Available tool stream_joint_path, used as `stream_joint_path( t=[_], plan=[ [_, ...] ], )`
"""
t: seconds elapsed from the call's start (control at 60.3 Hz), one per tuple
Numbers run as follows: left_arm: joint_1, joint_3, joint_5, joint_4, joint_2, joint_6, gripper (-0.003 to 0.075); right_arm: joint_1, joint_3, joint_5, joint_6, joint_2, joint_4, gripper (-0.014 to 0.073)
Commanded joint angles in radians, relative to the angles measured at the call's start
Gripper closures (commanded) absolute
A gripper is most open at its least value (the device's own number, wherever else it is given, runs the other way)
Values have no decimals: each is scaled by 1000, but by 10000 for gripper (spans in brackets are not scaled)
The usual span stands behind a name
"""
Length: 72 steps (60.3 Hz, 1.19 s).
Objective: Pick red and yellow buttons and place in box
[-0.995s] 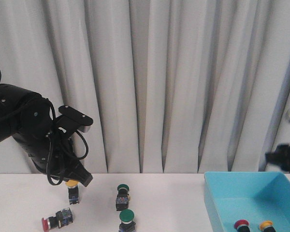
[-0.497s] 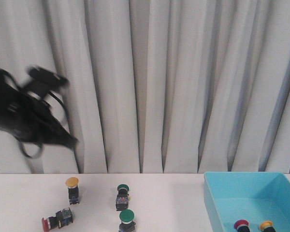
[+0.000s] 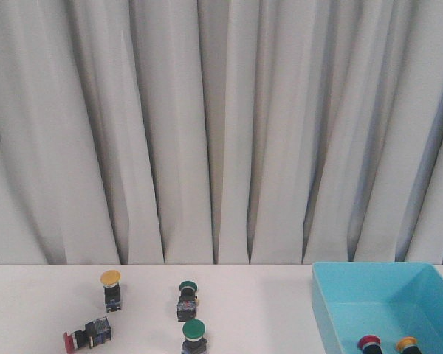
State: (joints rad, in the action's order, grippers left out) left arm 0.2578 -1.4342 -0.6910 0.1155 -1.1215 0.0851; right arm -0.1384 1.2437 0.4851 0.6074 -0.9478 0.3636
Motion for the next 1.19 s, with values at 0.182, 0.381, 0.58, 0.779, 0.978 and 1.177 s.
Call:
stream_joint_path(
  t=[0.182, 0.381, 0.58, 0.779, 0.978, 1.177],
  plan=[
    [-1, 54, 63, -4, 69, -13, 726, -2, 27, -81, 10, 9, 5, 599],
    [-1, 54, 60, -4, 67, -13, 726, -2, 27, -81, 10, 9, 5, 599],
    [-1, 54, 58, -4, 67, -13, 726, -2, 27, -81, 10, 9, 5, 599],
    [-1, 54, 58, -4, 67, -13, 726, -2, 27, -81, 10, 9, 5, 599],
    [-1, 54, 59, -4, 67, -13, 726, -2, 27, -81, 10, 9, 5, 599],
    [-1, 61, 98, -57, 71, -12, 726, -2, 27, -81, 10, 9, 5, 599]
  ],
)
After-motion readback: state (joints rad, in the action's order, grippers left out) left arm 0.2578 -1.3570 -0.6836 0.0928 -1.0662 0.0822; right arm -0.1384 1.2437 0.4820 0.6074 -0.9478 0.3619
